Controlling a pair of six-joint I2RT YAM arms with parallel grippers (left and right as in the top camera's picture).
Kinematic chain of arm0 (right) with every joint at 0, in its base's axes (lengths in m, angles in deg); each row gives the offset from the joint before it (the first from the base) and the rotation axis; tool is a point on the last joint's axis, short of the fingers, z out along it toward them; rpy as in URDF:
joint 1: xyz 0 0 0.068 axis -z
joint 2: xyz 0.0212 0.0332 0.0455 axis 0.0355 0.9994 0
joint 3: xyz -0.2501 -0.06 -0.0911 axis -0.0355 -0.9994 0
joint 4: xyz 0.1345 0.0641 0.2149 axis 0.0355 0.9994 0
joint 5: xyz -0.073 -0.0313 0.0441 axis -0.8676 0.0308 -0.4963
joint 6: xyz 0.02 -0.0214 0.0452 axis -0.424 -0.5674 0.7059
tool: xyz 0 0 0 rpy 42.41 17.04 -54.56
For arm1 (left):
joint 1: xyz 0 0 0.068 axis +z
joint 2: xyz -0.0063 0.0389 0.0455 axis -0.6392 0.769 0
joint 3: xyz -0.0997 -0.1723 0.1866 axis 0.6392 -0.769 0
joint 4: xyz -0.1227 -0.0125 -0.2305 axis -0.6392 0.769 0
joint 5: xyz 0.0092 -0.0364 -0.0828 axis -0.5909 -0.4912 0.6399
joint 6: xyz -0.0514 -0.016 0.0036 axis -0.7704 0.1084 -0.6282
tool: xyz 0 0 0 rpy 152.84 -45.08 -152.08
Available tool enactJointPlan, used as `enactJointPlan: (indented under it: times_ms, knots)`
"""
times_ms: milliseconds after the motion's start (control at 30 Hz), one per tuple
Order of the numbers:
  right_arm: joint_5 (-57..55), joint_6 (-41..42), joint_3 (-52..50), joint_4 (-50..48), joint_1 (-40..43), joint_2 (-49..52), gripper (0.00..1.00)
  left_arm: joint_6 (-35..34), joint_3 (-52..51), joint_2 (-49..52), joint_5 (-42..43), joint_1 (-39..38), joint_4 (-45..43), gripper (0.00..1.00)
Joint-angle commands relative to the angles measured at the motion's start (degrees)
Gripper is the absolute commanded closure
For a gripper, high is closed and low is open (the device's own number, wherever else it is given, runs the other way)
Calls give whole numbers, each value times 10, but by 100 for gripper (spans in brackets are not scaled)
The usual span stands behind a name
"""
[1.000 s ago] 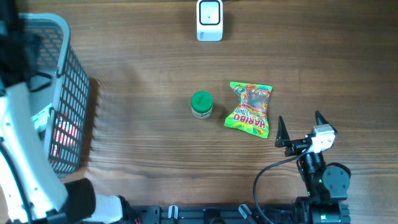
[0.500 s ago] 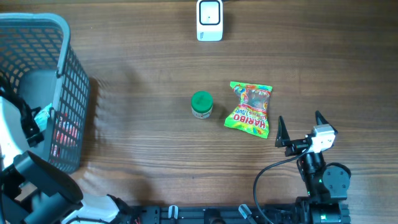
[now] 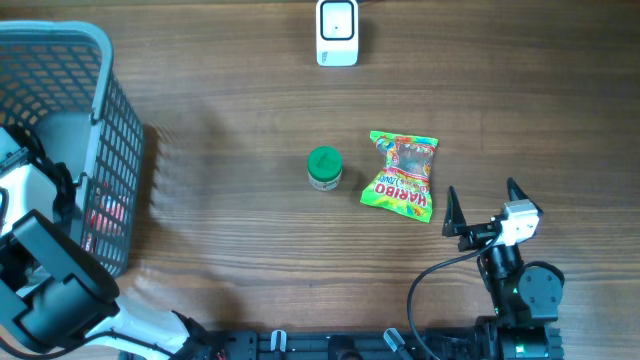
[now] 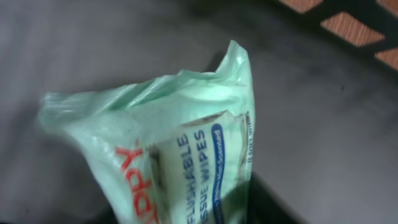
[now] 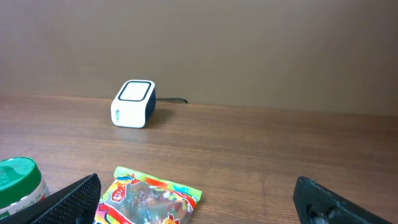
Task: Scan the item barcode
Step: 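Grasp the light-blue wipes pack in the basket with the left gripper, then place the wipes pack left of the jar and release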
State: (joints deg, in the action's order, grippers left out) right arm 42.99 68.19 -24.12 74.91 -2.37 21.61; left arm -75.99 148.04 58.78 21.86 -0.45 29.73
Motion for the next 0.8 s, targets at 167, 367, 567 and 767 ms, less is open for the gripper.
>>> enactJointPlan:
  times_ms: [167, 367, 567, 767]
  knots:
    - [-5, -2, 0, -2, -2, -3, 0, 56, 83, -181, 61, 2, 60, 96]
    - [-5, -2, 0, -2, -2, -3, 0, 56, 192, -436, 170, -19, -17, 92]
    - [-5, -2, -1, -2, -2, -3, 0, 216, 190, -424, 358, -258, 127, 96]
    - [-5, -2, -1, -2, -2, -3, 0, 431, 190, -192, 254, -468, 323, 96]
